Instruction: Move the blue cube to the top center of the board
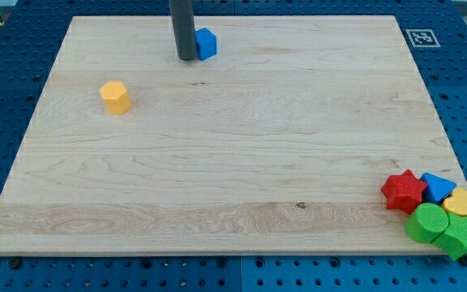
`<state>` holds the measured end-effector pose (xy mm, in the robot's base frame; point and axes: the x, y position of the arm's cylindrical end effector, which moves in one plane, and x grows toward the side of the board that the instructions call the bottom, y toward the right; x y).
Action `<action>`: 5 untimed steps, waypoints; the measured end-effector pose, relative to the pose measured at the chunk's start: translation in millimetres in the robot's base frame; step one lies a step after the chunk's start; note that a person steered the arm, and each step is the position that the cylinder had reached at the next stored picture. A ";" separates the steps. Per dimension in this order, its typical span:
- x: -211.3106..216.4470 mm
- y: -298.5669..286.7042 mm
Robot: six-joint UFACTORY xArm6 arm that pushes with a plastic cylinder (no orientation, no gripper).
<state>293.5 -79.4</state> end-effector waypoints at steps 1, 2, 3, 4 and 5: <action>-3.1 8.8; -7.6 19.4; -7.6 33.2; -7.6 44.1; -11.4 46.4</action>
<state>282.1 -33.1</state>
